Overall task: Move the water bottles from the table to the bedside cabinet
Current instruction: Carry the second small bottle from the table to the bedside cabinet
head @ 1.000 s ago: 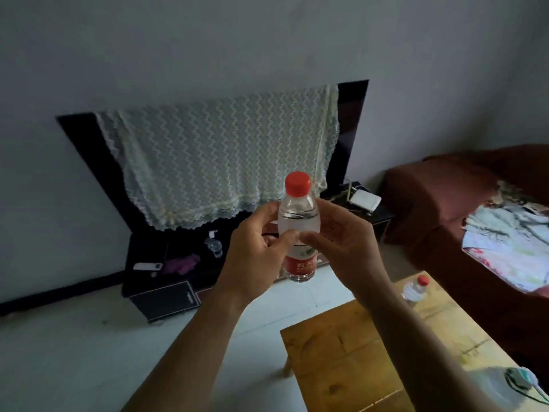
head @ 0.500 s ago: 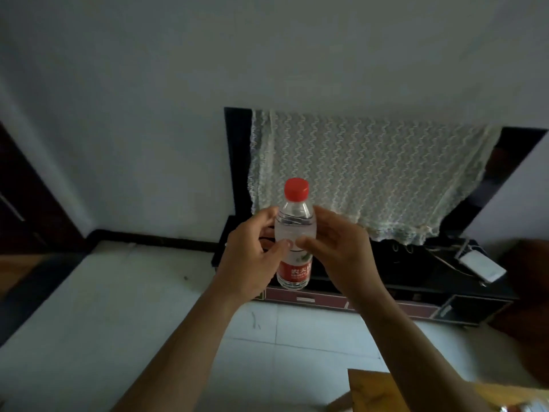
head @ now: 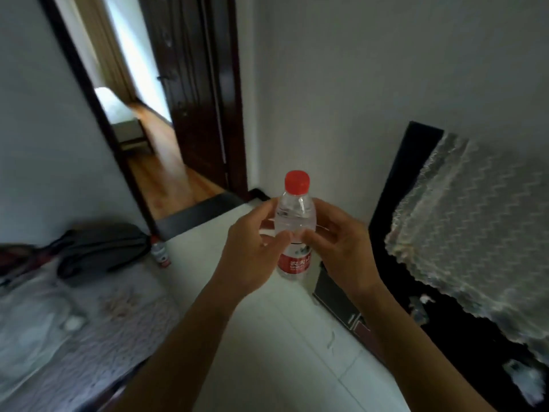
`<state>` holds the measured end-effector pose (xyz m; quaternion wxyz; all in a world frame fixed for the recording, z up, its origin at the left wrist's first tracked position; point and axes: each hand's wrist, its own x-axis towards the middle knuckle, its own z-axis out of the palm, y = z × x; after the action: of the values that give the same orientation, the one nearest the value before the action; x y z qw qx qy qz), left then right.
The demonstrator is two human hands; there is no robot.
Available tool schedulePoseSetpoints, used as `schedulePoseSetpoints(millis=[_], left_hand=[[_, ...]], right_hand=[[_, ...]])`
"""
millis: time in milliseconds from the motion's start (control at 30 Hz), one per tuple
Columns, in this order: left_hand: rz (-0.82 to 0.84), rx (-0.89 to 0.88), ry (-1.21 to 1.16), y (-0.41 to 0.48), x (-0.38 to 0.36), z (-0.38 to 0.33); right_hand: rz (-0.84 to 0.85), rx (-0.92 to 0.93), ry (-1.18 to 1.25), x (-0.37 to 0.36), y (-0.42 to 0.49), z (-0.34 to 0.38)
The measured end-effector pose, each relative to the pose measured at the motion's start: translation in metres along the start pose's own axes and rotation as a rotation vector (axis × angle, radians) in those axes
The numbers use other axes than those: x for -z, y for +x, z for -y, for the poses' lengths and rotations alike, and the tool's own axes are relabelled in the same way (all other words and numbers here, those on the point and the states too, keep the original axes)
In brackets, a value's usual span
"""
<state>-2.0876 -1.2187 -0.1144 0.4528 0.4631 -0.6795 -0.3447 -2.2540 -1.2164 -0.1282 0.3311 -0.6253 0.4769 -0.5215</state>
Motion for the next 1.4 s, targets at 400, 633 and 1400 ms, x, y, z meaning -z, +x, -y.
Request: schedulePoseSetpoints(millis=[400,633,1400], left_hand=[[-0.419,0.184,0.217,-0.098,0.124,0.007],[-0.540,0.209,0.234,-0.159,0.200,0.020],[-0.974,0.358,0.322,-0.342,0.455,0.078]], right_hand=[[0.432,0.082,0.180,-0.151,-0.004,0.031],[0.541,0.155,0.183,-0.241,-0.032,0.068],[0.983,0.232,0.434,-0.566,-0.119,0.178]])
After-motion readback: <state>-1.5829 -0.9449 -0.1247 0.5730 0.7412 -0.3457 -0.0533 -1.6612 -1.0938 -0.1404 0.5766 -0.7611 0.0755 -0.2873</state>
